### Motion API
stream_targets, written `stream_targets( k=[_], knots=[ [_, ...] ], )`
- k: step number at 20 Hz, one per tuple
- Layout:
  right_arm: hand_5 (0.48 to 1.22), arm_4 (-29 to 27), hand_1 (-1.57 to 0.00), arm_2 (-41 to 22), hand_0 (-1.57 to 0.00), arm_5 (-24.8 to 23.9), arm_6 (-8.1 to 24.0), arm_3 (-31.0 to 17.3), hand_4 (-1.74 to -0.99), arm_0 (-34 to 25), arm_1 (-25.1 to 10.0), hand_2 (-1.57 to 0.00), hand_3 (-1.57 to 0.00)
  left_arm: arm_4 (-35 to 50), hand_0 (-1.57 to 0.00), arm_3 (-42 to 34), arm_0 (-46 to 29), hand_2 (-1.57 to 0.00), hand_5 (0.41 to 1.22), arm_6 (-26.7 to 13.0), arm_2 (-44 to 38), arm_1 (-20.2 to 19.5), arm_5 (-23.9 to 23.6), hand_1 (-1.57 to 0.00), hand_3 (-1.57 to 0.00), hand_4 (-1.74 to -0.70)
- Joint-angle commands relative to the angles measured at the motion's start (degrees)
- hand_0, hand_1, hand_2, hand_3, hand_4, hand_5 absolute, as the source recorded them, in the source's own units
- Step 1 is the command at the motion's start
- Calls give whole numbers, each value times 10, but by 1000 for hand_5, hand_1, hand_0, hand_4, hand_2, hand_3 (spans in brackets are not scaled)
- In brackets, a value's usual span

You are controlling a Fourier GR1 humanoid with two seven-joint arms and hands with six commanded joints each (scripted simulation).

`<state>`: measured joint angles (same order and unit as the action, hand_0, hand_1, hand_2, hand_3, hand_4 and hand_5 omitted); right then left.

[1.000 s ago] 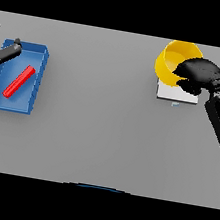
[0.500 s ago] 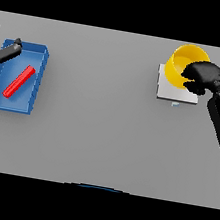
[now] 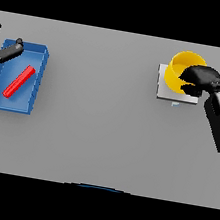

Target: Pick up the red beaker and tilt it to pour out 1 green nut into yellow bowl. Pick up the yellow bowl and place it on the metallic measuring scale.

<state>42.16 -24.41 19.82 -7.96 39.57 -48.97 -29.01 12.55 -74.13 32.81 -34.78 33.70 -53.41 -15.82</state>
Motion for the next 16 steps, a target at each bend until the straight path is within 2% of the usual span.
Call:
stream_targets(
  k=[1,2,4,5,7,11,14,16],
  knots=[
    [1134,-3,-1350,3,-1525,5,6,-2,-1596,-3,0,-1348,-907,0,1,-1,1,1,745,0,1,0,0,1,1,-812],
    [1053,-6,-1083,6,-1219,7,7,-8,-1548,-3,3,-1132,-824,-1,1,-2,1,1,744,-2,1,0,-2,1,1,-812],
    [928,-7,-692,7,-780,8,2,-15,-1470,-6,5,-810,-711,1,1,9,3,1,745,4,0,4,2,1,1,-812],
    [887,-9,-554,6,-624,17,-7,-13,-1444,-6,-2,-694,-670,0,1,14,6,1,742,3,1,8,5,1,1,-809],
    [821,-6,-354,5,-399,15,-1,-22,-1410,-9,4,-518,-604,-5,1,22,10,1,738,6,4,10,6,1,1,-806],
    [755,5,-144,-6,-163,14,-30,-47,-1356,-22,10,-288,-475,-3,1,30,16,1,736,8,1,17,6,1,1,-812],
    [737,9,-73,-10,-83,20,-29,-52,-1325,-28,9,-173,-387,1,1,37,23,1,733,14,-5,16,11,1,1,-816],
    [733,12,-47,-14,-53,23,-35,-53,-1308,-25,7,-115,-348,3,1,27,19,1,734,4,-3,16,8,1,1,-821]
  ],
)
